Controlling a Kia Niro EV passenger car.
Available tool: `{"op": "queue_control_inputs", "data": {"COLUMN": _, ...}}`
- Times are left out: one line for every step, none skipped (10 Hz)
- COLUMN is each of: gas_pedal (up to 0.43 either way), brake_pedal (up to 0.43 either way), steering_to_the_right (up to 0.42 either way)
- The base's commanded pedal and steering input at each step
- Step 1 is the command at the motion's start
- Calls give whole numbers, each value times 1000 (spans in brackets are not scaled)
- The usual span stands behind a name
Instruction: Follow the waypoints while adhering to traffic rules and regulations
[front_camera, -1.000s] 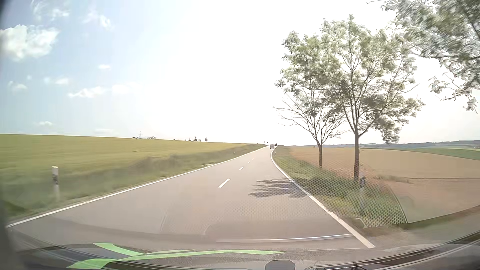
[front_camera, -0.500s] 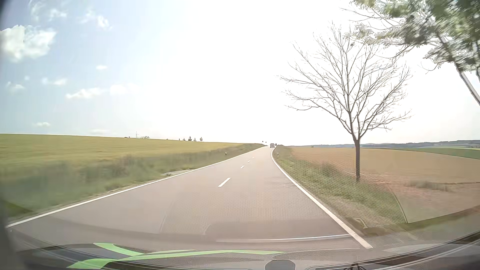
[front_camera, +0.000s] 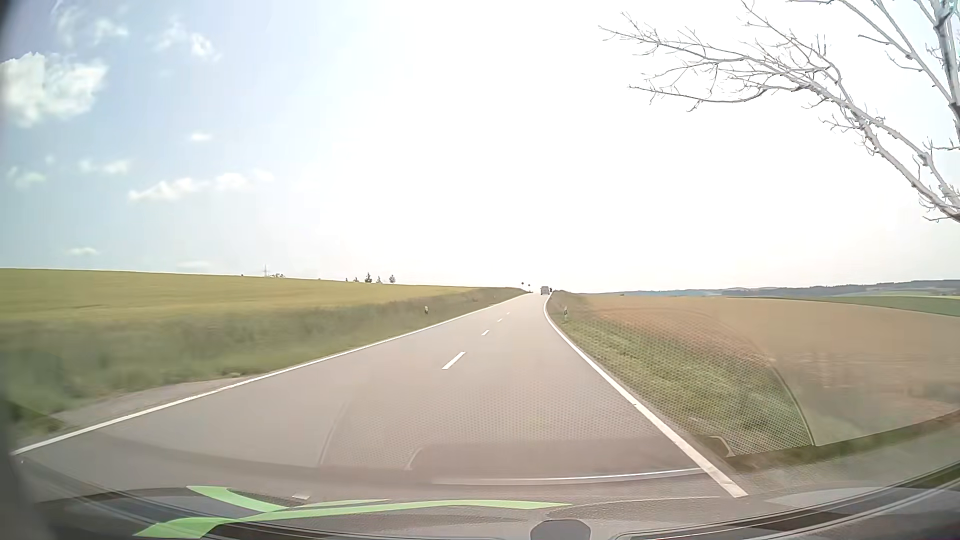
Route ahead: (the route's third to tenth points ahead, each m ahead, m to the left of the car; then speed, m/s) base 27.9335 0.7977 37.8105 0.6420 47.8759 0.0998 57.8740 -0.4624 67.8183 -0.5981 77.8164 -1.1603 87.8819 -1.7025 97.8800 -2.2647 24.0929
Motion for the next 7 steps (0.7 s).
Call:
{"op": "queue_control_inputs", "data": {"gas_pedal": 150, "brake_pedal": 0, "steering_to_the_right": 1}}
{"op": "queue_control_inputs", "data": {"gas_pedal": 150, "brake_pedal": 0, "steering_to_the_right": 2}}
{"op": "queue_control_inputs", "data": {"gas_pedal": 150, "brake_pedal": 0, "steering_to_the_right": 1}}
{"op": "queue_control_inputs", "data": {"gas_pedal": 150, "brake_pedal": 0, "steering_to_the_right": 2}}
{"op": "queue_control_inputs", "data": {"gas_pedal": 150, "brake_pedal": 0, "steering_to_the_right": 2}}
{"op": "queue_control_inputs", "data": {"gas_pedal": 150, "brake_pedal": 0, "steering_to_the_right": 2}}
{"op": "queue_control_inputs", "data": {"gas_pedal": 150, "brake_pedal": 0, "steering_to_the_right": 1}}
